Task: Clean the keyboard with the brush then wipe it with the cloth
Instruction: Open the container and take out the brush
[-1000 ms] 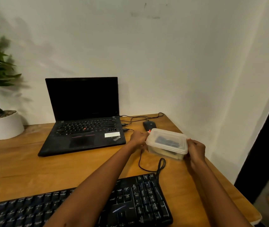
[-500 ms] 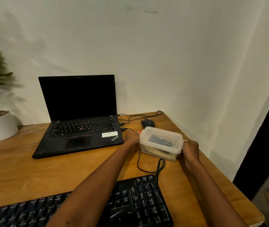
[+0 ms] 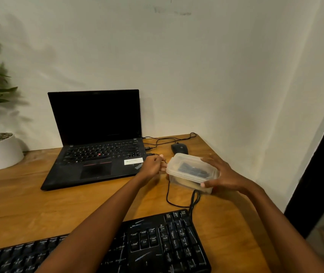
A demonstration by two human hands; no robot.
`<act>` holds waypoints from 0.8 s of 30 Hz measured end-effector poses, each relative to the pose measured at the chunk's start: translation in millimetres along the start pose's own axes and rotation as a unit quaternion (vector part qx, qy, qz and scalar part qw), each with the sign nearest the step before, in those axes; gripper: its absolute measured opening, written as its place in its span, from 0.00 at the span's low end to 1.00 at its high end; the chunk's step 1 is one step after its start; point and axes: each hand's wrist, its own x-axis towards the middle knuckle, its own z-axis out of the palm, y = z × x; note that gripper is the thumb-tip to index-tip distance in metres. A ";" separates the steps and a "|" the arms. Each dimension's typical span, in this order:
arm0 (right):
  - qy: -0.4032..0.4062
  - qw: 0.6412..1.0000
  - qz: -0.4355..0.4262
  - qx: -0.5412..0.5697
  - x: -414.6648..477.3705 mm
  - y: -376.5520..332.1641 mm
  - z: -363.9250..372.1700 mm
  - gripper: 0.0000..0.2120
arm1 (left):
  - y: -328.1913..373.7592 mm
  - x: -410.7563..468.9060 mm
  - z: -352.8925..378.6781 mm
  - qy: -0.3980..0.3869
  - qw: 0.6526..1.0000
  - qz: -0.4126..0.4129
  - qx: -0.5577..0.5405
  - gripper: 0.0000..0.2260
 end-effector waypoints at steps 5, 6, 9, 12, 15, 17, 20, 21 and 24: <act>-0.018 1.000 0.004 0.009 7.3 -1.3 -5.8 0.35 | 5.1 -6.3 -2.4 -0.048 0.998 -0.018 -0.019 0.16; -0.013 0.999 0.009 0.048 7.4 -3.9 -9.9 0.33 | 5.1 -6.9 -2.3 -0.046 0.998 -0.021 -0.026 0.15; 0.030 0.988 0.009 0.152 6.1 -11.4 -23.7 0.32 | 6.5 -7.5 -2.4 -0.041 0.998 -0.026 -0.030 0.13; 0.134 0.972 0.020 0.193 14.9 -8.2 -32.3 0.21 | 7.9 -7.0 -2.3 -0.041 0.999 -0.024 0.012 0.13; 0.240 0.933 0.055 0.264 28.0 8.9 -32.4 0.17 | 10.0 -7.6 0.1 -0.048 0.998 -0.018 0.048 0.13; 0.291 0.893 0.102 0.326 37.1 24.4 -29.5 0.14 | 10.5 -7.5 1.6 -0.046 0.997 -0.011 0.063 0.14; 0.338 0.851 0.185 0.356 47.3 48.1 -23.2 0.12 | 10.5 -7.3 2.3 -0.034 0.997 0.001 0.074 0.14; 0.349 0.844 0.203 0.354 50.0 53.9 -20.9 0.12 | 10.5 -7.2 2.4 -0.027 0.997 0.003 0.077 0.14; 0.367 0.842 0.233 0.320 54.6 66.2 -12.4 0.14 | 9.3 -6.4 1.8 -0.015 0.997 0.000 0.075 0.14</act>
